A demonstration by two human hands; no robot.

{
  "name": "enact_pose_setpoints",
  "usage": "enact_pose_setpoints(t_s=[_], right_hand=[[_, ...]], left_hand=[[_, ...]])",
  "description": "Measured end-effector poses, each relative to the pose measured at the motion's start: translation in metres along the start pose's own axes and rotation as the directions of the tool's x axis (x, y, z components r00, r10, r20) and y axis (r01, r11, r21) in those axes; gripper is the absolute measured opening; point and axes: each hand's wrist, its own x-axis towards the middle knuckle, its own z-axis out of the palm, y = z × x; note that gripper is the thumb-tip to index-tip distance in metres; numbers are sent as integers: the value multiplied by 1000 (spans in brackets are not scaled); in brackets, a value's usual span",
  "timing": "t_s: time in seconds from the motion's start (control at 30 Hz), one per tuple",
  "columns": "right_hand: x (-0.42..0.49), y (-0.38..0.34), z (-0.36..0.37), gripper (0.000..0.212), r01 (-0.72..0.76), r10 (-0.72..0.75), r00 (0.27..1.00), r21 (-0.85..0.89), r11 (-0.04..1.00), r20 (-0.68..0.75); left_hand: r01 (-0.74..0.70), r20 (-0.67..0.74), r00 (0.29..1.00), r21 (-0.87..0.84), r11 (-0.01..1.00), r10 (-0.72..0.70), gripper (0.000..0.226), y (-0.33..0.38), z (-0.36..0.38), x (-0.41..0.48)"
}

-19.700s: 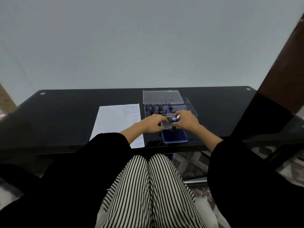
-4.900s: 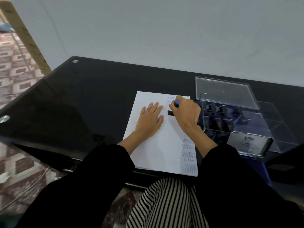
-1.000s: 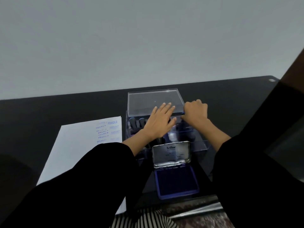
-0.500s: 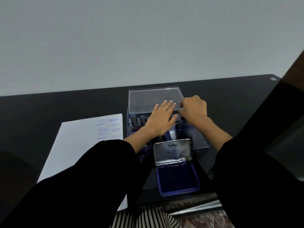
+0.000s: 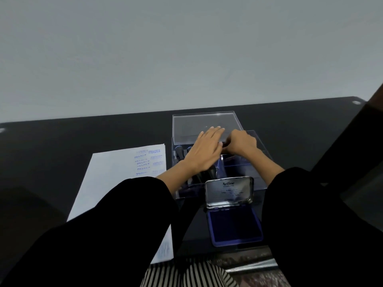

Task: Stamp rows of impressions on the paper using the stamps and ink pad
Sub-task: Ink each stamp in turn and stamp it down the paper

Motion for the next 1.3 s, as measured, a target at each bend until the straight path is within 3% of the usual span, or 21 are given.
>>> enact_pose_setpoints(t_s=[0.23, 0.37, 0.5, 0.7, 1.0, 1.3], right_hand=[[-24, -3, -30, 34, -34, 78, 981, 238, 971, -176], [-55, 0, -44, 38, 71, 48, 955, 381, 922, -293], [-95, -2, -42, 24, 189, -30, 942, 453, 871, -335], [-147, -11, -24, 4, 327, -194, 904, 322, 888, -381], [-197, -15, 8, 13, 273, -262, 928, 5, 962, -263], [-204, -16, 34, 20, 244, -264, 949, -130, 961, -171]], left_hand=[[5, 7, 1000, 11, 1000, -5, 47, 1, -18, -19], [10, 3, 1000, 8, 1000, -10, 46, 14, -36, -39], [-5, 1, 1000, 16, 1000, 5, 46, 31, -51, -65], [-17, 7, 1000, 49, 999, 17, 45, 51, -58, -110], [-7, -4, 1000, 34, 999, 7, 38, 53, -39, -160], [26, 0, 1000, 54, 998, -26, 41, 36, -9, -183]])
